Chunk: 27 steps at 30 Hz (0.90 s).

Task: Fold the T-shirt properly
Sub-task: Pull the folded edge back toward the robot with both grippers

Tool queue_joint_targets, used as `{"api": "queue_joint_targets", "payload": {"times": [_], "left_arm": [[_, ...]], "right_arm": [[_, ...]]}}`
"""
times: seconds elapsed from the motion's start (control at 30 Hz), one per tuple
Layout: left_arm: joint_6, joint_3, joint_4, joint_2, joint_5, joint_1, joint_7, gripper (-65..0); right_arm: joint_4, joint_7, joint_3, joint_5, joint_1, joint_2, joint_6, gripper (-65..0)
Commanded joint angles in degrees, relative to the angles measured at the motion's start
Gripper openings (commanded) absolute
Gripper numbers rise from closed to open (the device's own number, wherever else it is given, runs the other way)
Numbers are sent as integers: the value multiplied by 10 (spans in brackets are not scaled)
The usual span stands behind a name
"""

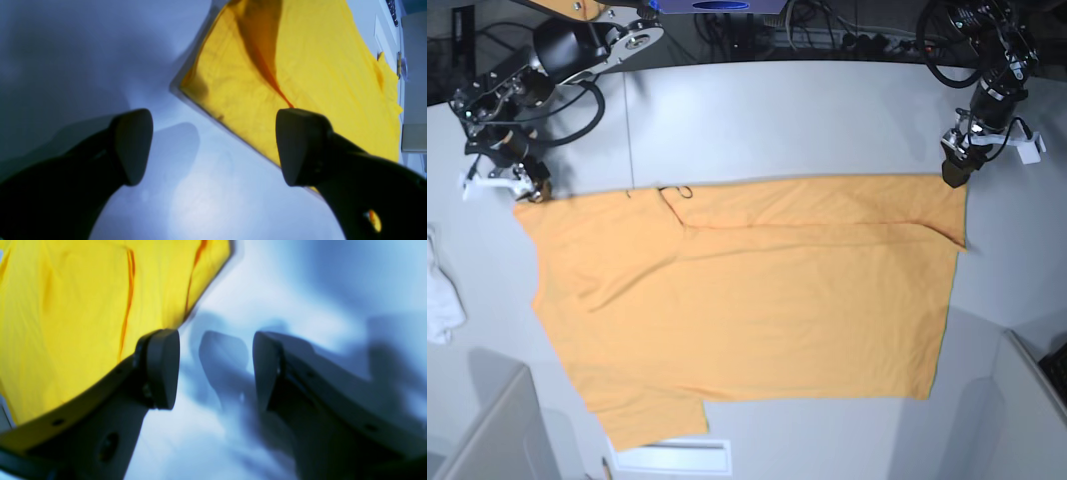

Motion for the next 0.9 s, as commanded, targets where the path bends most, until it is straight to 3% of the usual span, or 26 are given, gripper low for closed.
{"api": "queue_joint_targets", "payload": {"times": [0.0, 0.2, 0.33, 0.77, 0.8, 0.87], "left_arm": [[-5, -3, 7, -8, -8, -2, -11, -94], [-5, -5, -33, -9, -7, -21, -11, -94], [-5, 0, -38, -9, -7, -29, -11, -94], [-4, 2, -119, 3, -3, -97, -11, -97], [-4, 2, -119, 3, -3, -97, -11, -107], [-4, -1, -119, 3, -3, -96, -11, -193]], "right_arm": [[-2, 8, 0, 6, 11, 5, 6, -315], [-65, 21, 0, 61, 29, 14, 2, -317], [-90, 44, -3, 66, 29, 14, -18, -317], [-96, 46, -7, 62, 33, 15, -21, -321], [-96, 46, -7, 62, 33, 15, -21, -321], [-96, 48, -7, 62, 33, 15, -21, -323]]}}
